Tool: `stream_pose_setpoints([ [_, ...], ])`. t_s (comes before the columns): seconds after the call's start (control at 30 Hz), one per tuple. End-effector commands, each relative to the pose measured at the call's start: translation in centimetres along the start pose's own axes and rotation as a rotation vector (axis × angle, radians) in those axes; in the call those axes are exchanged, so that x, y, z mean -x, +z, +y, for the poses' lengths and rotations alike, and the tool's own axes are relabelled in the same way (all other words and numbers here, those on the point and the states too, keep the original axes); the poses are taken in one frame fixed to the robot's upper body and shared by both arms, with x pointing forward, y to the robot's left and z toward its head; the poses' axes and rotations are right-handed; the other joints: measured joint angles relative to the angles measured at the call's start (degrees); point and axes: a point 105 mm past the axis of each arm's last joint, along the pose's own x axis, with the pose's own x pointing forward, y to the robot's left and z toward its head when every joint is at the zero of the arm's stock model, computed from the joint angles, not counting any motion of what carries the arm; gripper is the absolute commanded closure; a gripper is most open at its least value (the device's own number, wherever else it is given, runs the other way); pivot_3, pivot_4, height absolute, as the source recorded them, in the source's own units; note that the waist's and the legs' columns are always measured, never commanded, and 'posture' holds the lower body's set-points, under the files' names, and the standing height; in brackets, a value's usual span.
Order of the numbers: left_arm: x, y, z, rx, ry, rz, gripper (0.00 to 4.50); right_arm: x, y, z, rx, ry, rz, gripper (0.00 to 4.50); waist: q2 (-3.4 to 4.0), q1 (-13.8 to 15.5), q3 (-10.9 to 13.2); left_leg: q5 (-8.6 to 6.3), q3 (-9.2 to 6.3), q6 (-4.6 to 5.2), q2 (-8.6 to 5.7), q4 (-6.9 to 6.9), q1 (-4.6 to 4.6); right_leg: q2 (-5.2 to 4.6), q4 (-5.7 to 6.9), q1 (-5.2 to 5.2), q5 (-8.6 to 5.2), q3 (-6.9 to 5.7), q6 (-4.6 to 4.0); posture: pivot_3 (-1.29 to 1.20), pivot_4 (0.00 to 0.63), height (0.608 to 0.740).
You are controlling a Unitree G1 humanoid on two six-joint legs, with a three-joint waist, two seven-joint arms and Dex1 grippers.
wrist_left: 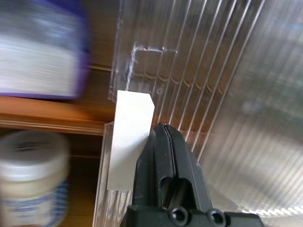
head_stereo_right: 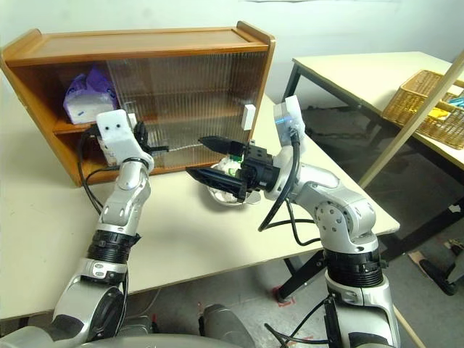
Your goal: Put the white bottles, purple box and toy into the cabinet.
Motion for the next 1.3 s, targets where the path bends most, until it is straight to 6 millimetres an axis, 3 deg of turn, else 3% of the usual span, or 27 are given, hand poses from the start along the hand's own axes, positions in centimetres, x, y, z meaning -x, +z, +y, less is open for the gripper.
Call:
stream_pose_setpoints([
  [0.03,0.2,0.6,2.9,-0.016,0.108,-0.015,4.47,-0.2,0.1,0.0,0.01,0.011,-0.002,0.0,0.0,0.0,0.0,0.0,0.0,0.0,-0.01,0.0,0.0,0.0,0.0,0.0,0.0,0.0,0.0,-0.16,0.0,0.74],
  [0.27,0.7,0.6,5.9,-0.014,0.21,-0.009,4.47,-0.4,0.1,0.0,0.007,0.023,-0.004,0.0,0.0,0.3,0.0,-0.01,-0.01,-0.02,-0.02,0.0,0.0,0.0,0.0,0.0,0.0,0.0,0.0,-0.14,0.0,0.74],
  [0.43,1.4,0.7,9.4,-0.016,0.325,-0.007,4.47,-0.4,0.1,-0.1,0.006,0.028,-0.006,0.0,0.0,0.5,0.0,-0.01,-0.01,-0.02,-0.01,-0.07,0.05,0.0,0.0,0.0,0.0,0.0,-0.01,-0.13,0.0,0.74],
  [0.77,1.6,0.8,12.5,-0.024,0.429,0.0,4.47,-0.5,0.0,-0.2,0.006,0.029,-0.008,0.0,-0.01,2.0,0.0,-0.04,0.01,-0.06,-0.01,-0.08,0.07,0.01,0.0,-0.01,0.01,0.04,-0.04,-0.13,0.0,0.74],
  [0.87,1.5,0.8,12.4,-0.027,0.42,0.001,4.47,-0.5,0.0,-0.3,0.007,0.029,-0.008,0.0,-0.02,2.0,0.0,-0.04,0.01,-0.07,0.01,-0.11,0.1,0.02,0.0,-0.02,0.03,0.04,-0.07,-0.13,0.0,0.74],
  [1.13,1.5,1.1,8.4,0.009,0.187,-0.014,4.47,-0.4,0.1,-0.5,0.015,0.022,-0.007,0.0,-0.04,2.8,0.0,-0.05,0.01,-0.08,-0.01,-0.06,0.1,0.02,0.0,0.03,0.03,0.04,-0.08,-0.13,0.0,0.74],
  [1.3,2.6,1.6,4.1,0.048,-0.115,-0.029,4.3,-0.5,0.2,-0.6,0.019,0.021,-0.01,0.0,-0.05,3.5,0.0,-0.11,0.01,-0.18,-0.02,-0.04,0.1,0.02,0.0,0.05,0.04,0.06,-0.1,-0.14,0.0,0.74],
])
